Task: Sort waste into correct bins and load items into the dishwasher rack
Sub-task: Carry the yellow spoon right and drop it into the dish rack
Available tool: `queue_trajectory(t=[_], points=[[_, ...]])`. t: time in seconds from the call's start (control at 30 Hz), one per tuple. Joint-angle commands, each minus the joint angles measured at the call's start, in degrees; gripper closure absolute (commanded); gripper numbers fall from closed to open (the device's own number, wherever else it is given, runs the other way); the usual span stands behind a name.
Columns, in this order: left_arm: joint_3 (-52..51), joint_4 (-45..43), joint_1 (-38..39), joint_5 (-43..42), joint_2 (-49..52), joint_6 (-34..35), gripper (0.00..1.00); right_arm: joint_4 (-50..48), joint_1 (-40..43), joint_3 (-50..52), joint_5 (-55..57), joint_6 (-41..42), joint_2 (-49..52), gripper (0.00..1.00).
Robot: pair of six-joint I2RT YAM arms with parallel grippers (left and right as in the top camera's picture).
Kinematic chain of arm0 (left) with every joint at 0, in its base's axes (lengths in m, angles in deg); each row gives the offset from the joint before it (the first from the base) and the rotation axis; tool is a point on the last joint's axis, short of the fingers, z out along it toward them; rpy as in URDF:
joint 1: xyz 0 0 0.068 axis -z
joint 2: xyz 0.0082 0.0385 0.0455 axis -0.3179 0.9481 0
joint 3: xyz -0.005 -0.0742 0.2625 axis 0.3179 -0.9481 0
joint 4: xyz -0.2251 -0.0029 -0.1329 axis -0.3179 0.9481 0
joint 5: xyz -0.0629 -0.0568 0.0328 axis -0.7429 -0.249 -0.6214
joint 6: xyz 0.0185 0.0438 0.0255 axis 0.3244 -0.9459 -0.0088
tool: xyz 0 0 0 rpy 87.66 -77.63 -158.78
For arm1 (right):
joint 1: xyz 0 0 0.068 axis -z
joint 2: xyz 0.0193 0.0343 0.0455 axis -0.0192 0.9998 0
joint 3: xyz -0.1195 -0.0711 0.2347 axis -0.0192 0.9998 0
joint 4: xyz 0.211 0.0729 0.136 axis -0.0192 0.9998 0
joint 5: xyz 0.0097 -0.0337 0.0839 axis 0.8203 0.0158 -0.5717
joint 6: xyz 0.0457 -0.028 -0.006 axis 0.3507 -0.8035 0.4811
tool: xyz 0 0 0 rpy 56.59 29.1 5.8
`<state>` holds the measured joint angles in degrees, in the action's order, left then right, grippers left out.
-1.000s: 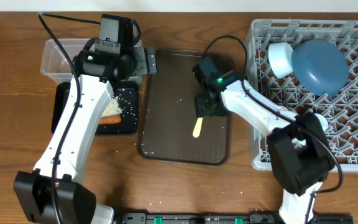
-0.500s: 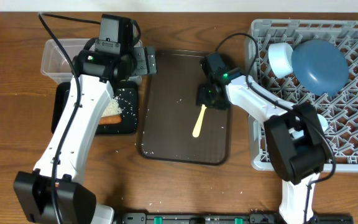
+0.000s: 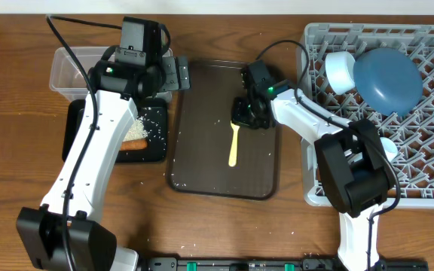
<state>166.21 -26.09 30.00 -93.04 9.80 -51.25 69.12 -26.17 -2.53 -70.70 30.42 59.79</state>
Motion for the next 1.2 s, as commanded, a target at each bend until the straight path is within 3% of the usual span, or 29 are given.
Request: queue_trajectory(t=[0.0,0.07,0.3,0.57,0.83,0.97,1.17], points=[[0.09,0.15,-0.15,0.31,0.66,0.09,0.04,1.38,-0.17,2.80,2.58,0.22,4.98,0.93],[0.09,0.15,-0.15,0.31,0.66,0.09,0.04,1.36,-0.17,2.80,2.49,0.20,4.98,0.99],[0.11,0.15,-0.15,0.31,0.66,0.09,0.04,1.25,0.11,1.97,-1.20,-3.78,4.52,0.99],[0.11,0.15,-0.15,0.31,0.66,0.09,0.04,13.94,1.57,-7.32,-2.45,-21.31,-6.10,0.99],[0.11,0.15,-0.15,0.31,0.66,0.09,0.04,27.67,4.42,-9.79,17.81,-28.89,-23.21,0.99],[0.11,0.15,-0.15,0.31,0.66,0.09,0.04,33.42,6.10,-9.66,24.70,-34.97,-26.56,0.99],[0.11,0.15,-0.15,0.31,0.66,0.09,0.04,31.15,9.49,-6.80,29.55,-34.95,-26.53,0.99]])
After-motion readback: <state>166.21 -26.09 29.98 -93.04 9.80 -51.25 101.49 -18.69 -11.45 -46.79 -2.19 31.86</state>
